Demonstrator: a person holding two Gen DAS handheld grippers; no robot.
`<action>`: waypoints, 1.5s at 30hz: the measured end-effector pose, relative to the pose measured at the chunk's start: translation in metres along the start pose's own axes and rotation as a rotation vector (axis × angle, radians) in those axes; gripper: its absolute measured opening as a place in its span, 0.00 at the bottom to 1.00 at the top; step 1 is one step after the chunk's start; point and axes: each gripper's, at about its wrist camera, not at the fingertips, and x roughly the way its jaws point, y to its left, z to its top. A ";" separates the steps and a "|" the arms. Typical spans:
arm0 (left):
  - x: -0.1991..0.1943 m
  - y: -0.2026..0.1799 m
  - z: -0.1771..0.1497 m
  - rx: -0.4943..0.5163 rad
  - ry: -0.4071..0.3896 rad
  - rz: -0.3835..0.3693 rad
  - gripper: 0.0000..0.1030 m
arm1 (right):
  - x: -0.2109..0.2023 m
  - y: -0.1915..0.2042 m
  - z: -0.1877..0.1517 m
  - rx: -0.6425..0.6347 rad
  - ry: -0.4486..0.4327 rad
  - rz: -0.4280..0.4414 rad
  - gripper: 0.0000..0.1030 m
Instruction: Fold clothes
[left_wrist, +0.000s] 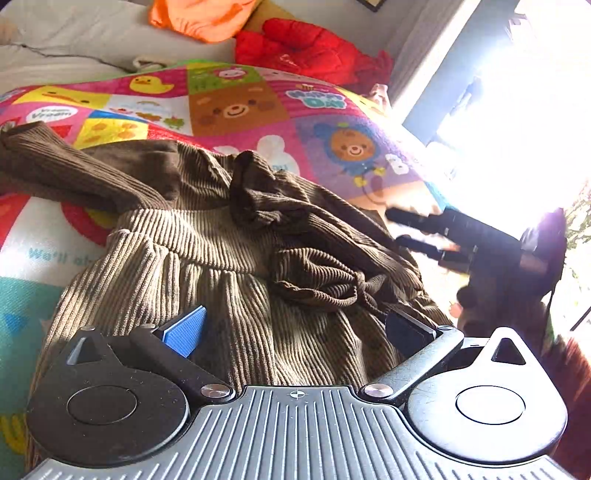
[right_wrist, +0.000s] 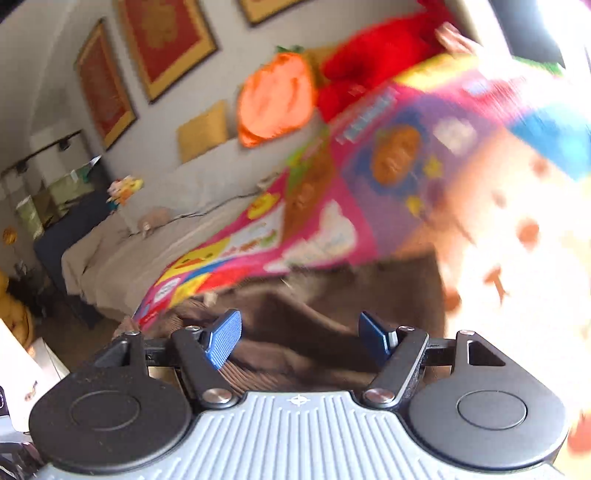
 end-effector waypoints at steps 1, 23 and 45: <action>0.000 -0.001 0.000 0.005 0.003 0.006 1.00 | 0.002 -0.008 -0.007 0.026 0.007 0.006 0.70; 0.118 -0.032 0.091 0.163 0.035 0.341 0.26 | 0.005 -0.020 -0.015 0.056 0.007 0.064 1.00; 0.069 -0.048 0.119 0.094 -0.128 0.131 0.57 | 0.011 -0.005 -0.019 -0.060 0.078 0.033 1.00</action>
